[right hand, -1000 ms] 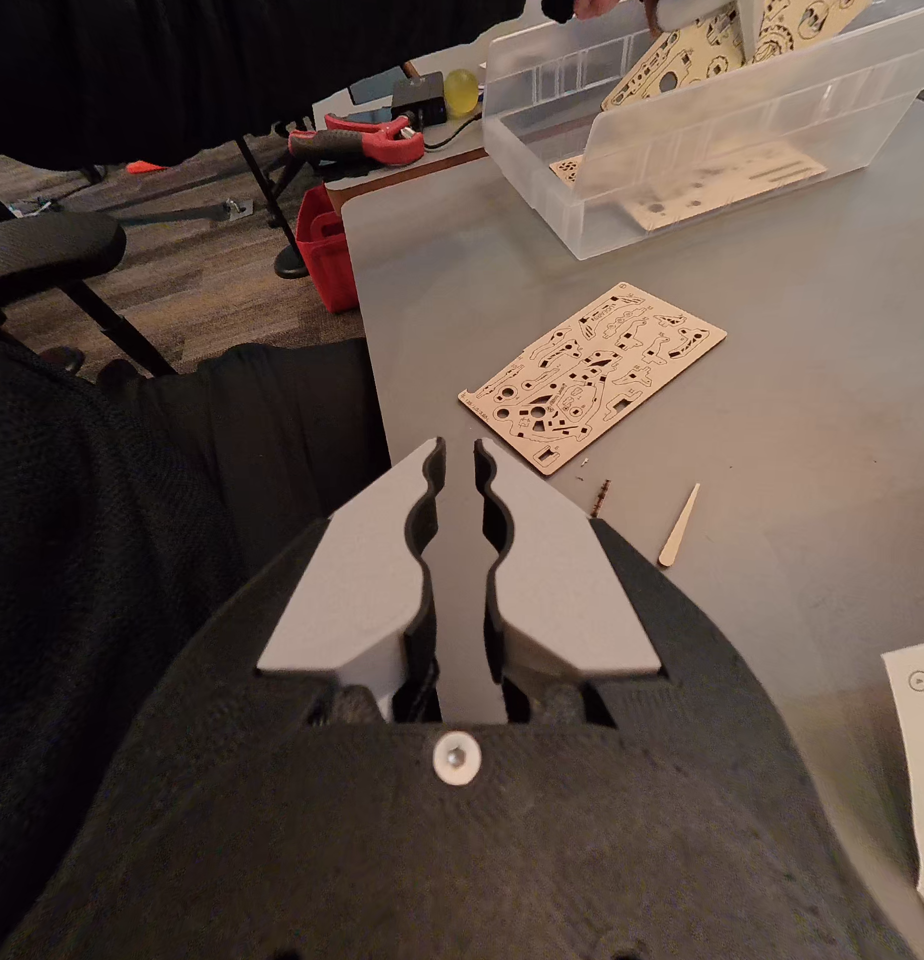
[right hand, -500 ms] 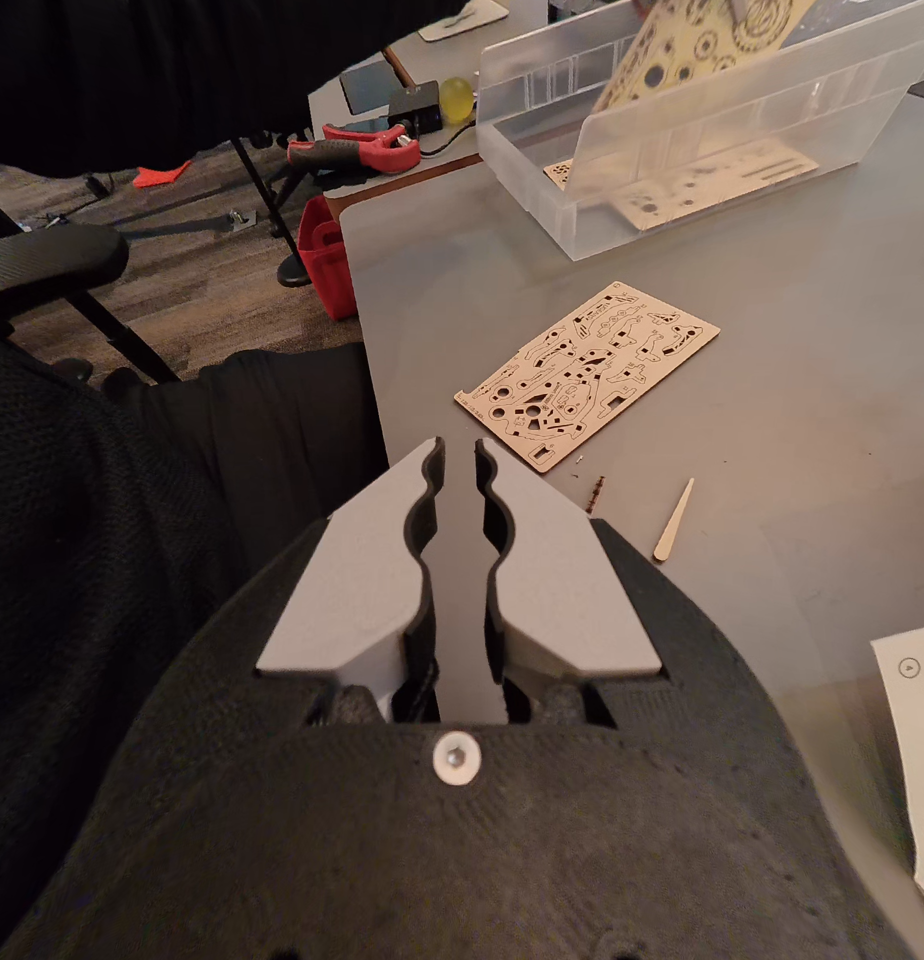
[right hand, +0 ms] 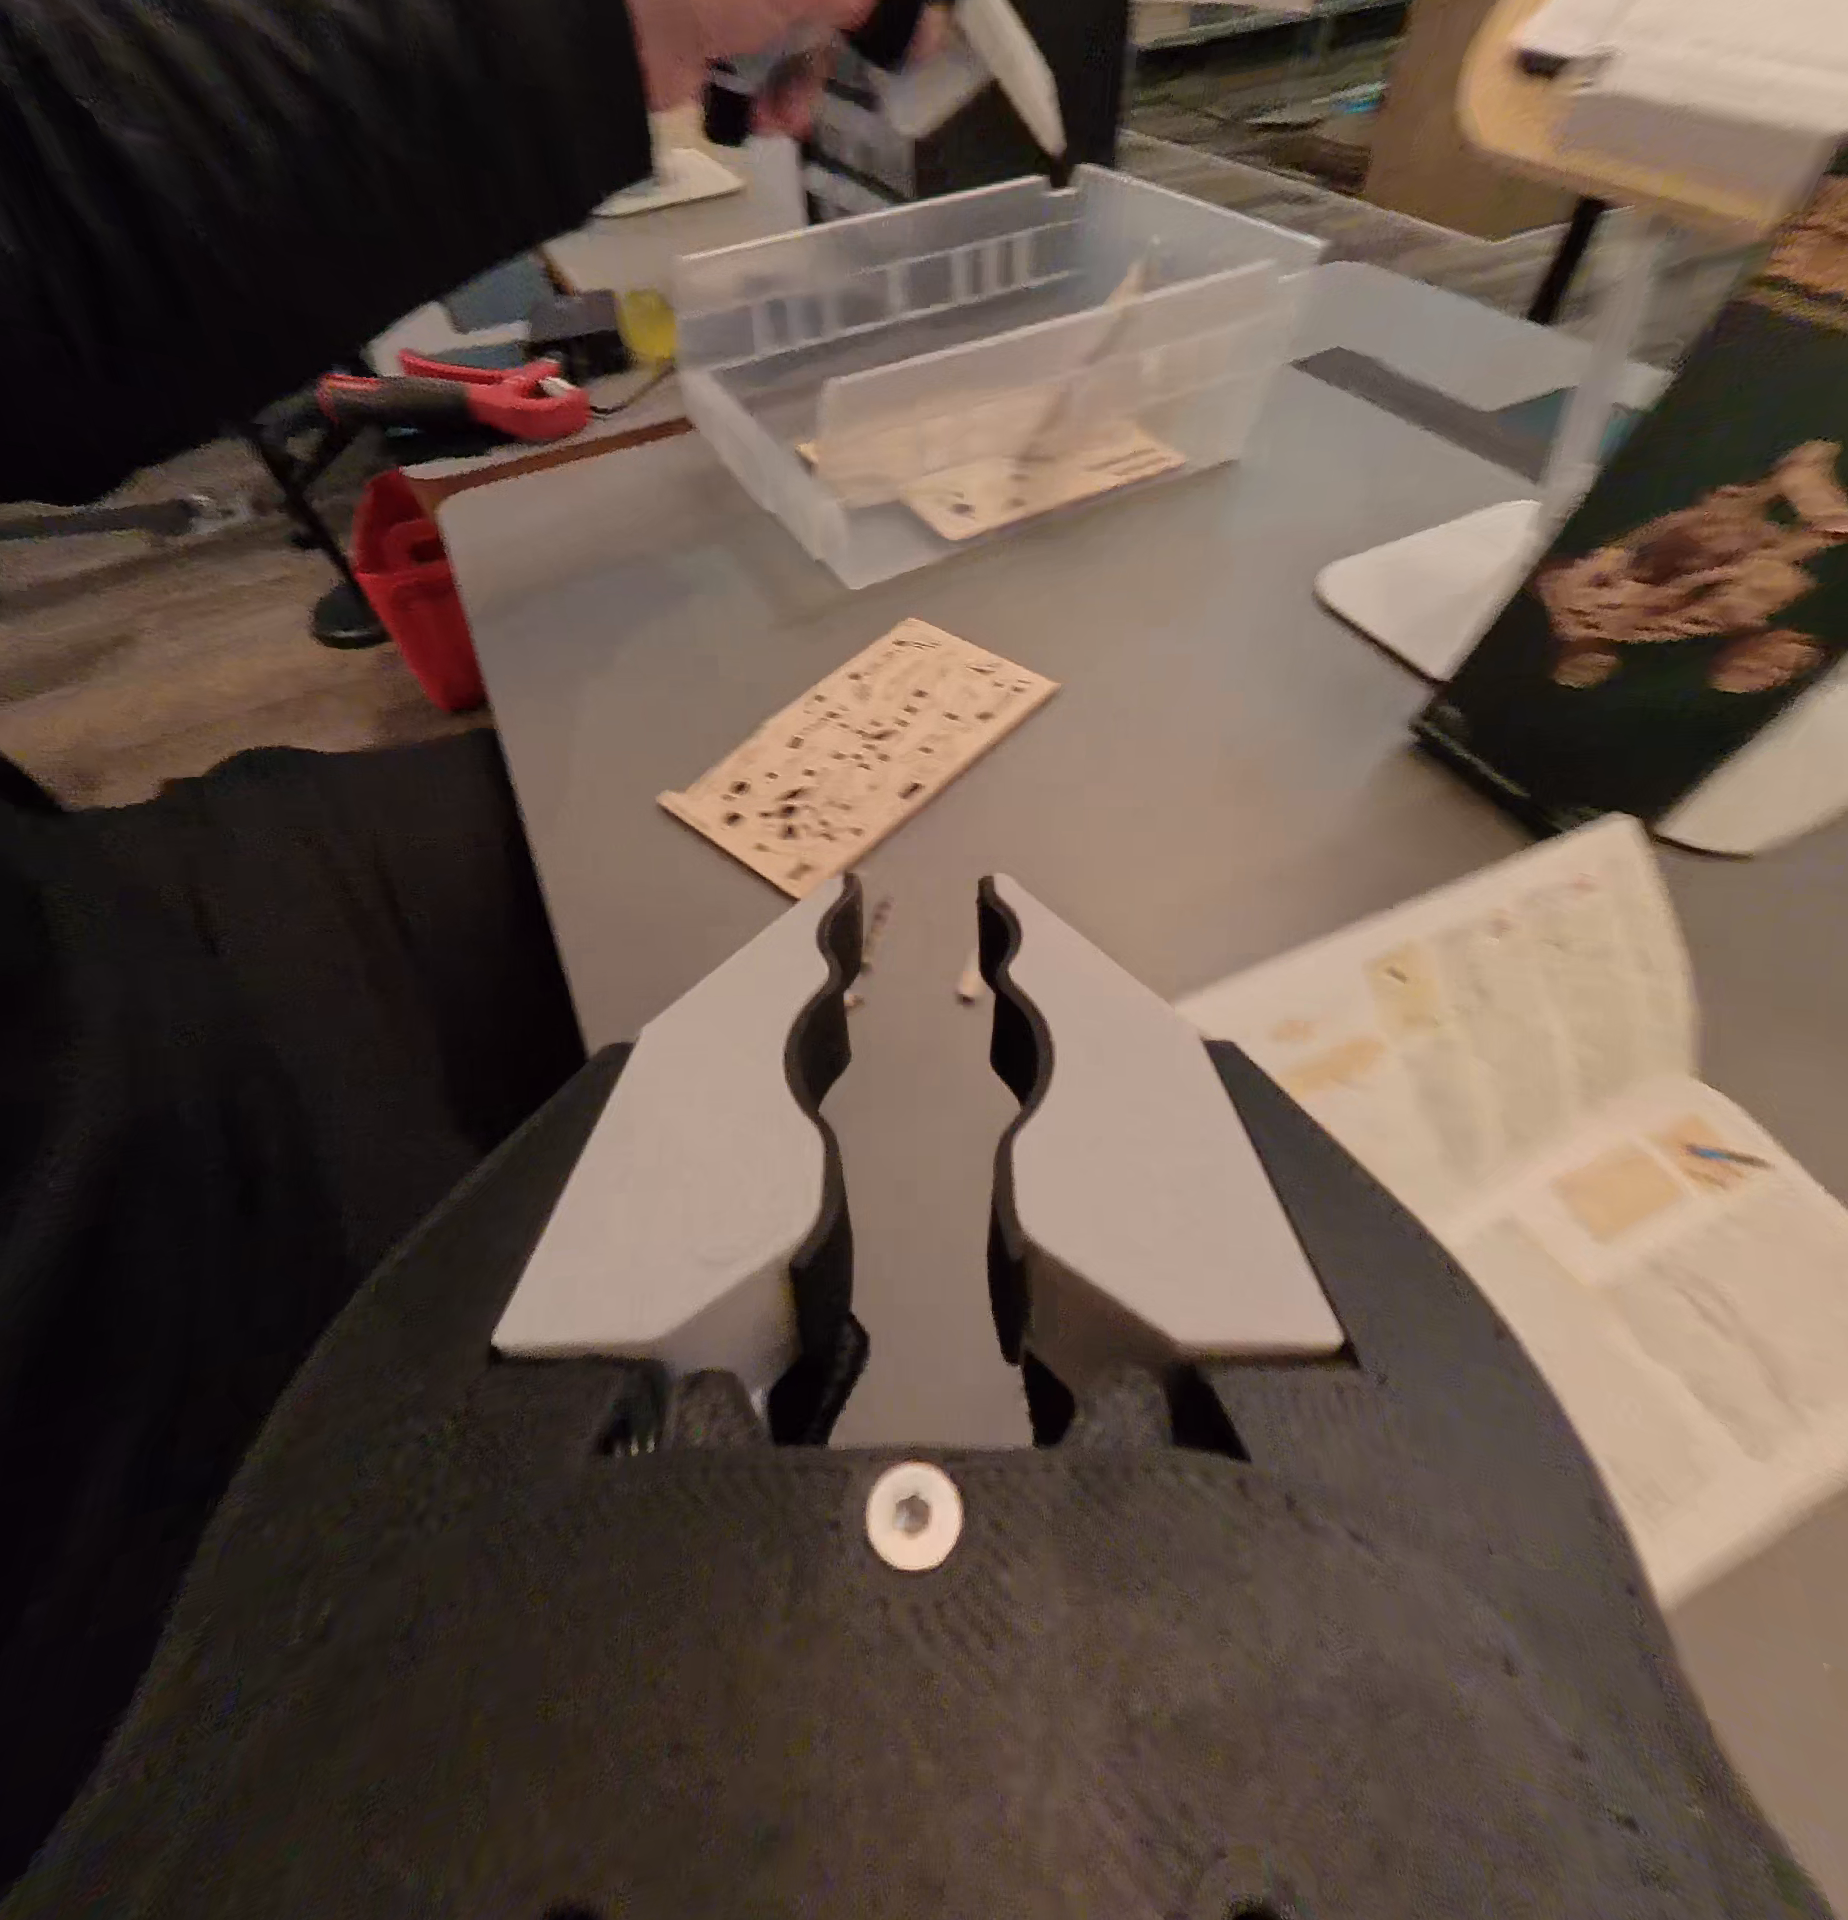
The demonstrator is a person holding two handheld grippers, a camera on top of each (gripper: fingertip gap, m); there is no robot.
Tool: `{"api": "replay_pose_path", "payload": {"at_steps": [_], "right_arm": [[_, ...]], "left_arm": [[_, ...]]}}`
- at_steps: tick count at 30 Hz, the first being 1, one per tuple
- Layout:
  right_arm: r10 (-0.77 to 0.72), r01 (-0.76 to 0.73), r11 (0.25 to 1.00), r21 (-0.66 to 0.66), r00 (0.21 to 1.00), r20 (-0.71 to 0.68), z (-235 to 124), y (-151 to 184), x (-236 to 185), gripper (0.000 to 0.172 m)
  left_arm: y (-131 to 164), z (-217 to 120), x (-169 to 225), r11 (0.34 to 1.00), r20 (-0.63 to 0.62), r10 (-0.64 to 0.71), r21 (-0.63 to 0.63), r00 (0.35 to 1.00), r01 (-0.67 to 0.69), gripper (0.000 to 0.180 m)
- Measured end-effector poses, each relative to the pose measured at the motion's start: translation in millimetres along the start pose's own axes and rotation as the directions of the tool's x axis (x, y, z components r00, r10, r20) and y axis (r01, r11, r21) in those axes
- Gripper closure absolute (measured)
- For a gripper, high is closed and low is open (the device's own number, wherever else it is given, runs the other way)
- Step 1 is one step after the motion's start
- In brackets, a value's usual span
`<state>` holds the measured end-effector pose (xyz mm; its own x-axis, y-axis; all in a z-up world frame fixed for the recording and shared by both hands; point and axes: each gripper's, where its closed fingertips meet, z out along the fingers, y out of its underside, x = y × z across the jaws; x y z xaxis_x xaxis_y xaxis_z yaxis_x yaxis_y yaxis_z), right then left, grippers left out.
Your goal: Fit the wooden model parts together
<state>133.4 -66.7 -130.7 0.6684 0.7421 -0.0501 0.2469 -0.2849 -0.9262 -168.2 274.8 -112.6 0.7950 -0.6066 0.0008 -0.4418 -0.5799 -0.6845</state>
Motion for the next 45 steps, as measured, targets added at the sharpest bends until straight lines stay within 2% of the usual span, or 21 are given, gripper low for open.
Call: {"api": "replay_pose_path", "payload": {"at_steps": [3, 5, 7, 9, 12, 16, 18, 22, 24, 25, 29, 32, 34, 35, 38, 40, 42, 45], "right_arm": [[0.014, -0.014, 1.000, -0.002, 0.995, -0.099, -26.6, 12.7, 35.2, 0.153], [0.043, -0.041, 0.999, 0.014, 0.989, -0.142, -40.2, 19.0, 51.4, 0.154], [0.055, -0.049, 0.998, 0.042, 0.984, -0.167, -49.3, 19.3, 58.9, 0.155], [0.056, -0.049, 0.998, 0.045, 0.982, -0.180, -52.8, 21.8, 61.6, 0.155], [0.060, -0.053, 0.998, 0.043, 0.983, -0.175, -51.9, 26.3, 60.8, 0.156], [0.073, -0.066, 0.997, 0.048, 0.985, -0.159, -45.7, 27.9, 57.3, 0.156], [0.067, -0.061, 0.997, 0.047, 0.986, -0.152, -43.5, 27.8, 54.3, 0.157], [0.078, -0.071, 0.996, 0.052, 0.986, -0.147, -42.2, 29.6, 53.5, 0.158], [0.094, -0.086, 0.994, 0.061, 0.985, -0.145, -42.1, 30.3, 55.5, 0.158], [0.100, -0.091, 0.994, 0.063, 0.984, -0.145, -42.2, 30.9, 56.6, 0.159], [0.110, -0.101, 0.993, 0.065, 0.983, -0.149, -43.8, 35.0, 59.5, 0.159], [0.130, -0.120, 0.990, 0.072, 0.981, -0.147, -44.2, 39.6, 62.6, 0.159], [0.140, -0.131, 0.989, 0.070, 0.979, -0.146, -44.2, 42.8, 64.5, 0.159], [0.141, -0.133, 0.989, 0.068, 0.979, -0.145, -44.1, 44.4, 64.9, 0.160], [0.144, -0.136, 0.989, 0.063, 0.978, -0.148, -44.3, 48.4, 66.4, 0.160], [0.150, -0.142, 0.988, 0.066, 0.977, -0.149, -44.5, 50.0, 67.5, 0.160], [0.153, -0.145, 0.987, 0.065, 0.977, -0.149, -44.8, 51.2, 68.6, 0.160], [0.152, -0.144, 0.988, 0.059, 0.976, -0.155, -45.8, 51.8, 69.4, 0.160]], "left_arm": [[-15.2, -18.0, 27.1, 0.997, -0.020, 0.056, 0.063, 0.998, -0.054, 0.108], [-10.7, -14.3, 45.2, 0.992, -0.020, 0.129, 0.005, 0.991, -0.129, 0.111], [0.5, -1.6, 41.1, 0.982, 0.040, 0.167, -0.093, 0.985, -0.162, 0.109], [6.2, 13.4, 49.2, 0.990, -0.037, 0.051, -0.131, 0.998, -0.055, 0.101], [5.0, 33.0, 68.1, 0.972, -0.165, -0.169, -0.192, 0.972, 0.136, 0.081], [0.3, 63.3, 45.4, 0.930, -0.083, -0.307, -0.237, 0.948, 0.280, 0.067], [4.0, 74.0, 26.4, 0.888, -0.045, -0.398, -0.269, 0.916, 0.373, 0.068], [15.9, 91.7, 4.0, 0.817, 0.001, -0.511, -0.312, 0.860, 0.486, 0.079], [27.0, 98.7, 2.8, 0.804, 0.018, -0.499, -0.362, 0.866, 0.471, 0.100], [30.7, 99.9, 3.3, 0.807, 0.018, -0.482, -0.380, 0.876, 0.452, 0.112], [37.8, 92.3, 2.6, 0.822, 0.014, -0.422, -0.417, 0.907, 0.389, 0.130], [30.9, 76.5, 0.2, 0.849, -0.019, -0.413, -0.371, 0.911, 0.377, 0.155], [26.8, 64.1, 1.6, 0.862, -0.074, -0.427, -0.335, 0.901, 0.381, 0.165], [27.9, 57.4, -0.3, 0.872, -0.085, -0.413, -0.324, 0.907, 0.367, 0.177], [24.0, 41.2, 2.4, 0.881, -0.197, -0.448, -0.259, 0.872, 0.395, 0.178], [36.8, 41.1, 3.3, 0.866, -0.258, -0.482, -0.287, 0.837, 0.410, 0.179], [55.3, 47.0, -2.8, 0.837, -0.250, -0.526, -0.319, 0.813, 0.444, 0.179], [69.8, 52.0, -13.7, 0.837, -0.218, -0.528, -0.297, 0.821, 0.459, 0.175]]}}
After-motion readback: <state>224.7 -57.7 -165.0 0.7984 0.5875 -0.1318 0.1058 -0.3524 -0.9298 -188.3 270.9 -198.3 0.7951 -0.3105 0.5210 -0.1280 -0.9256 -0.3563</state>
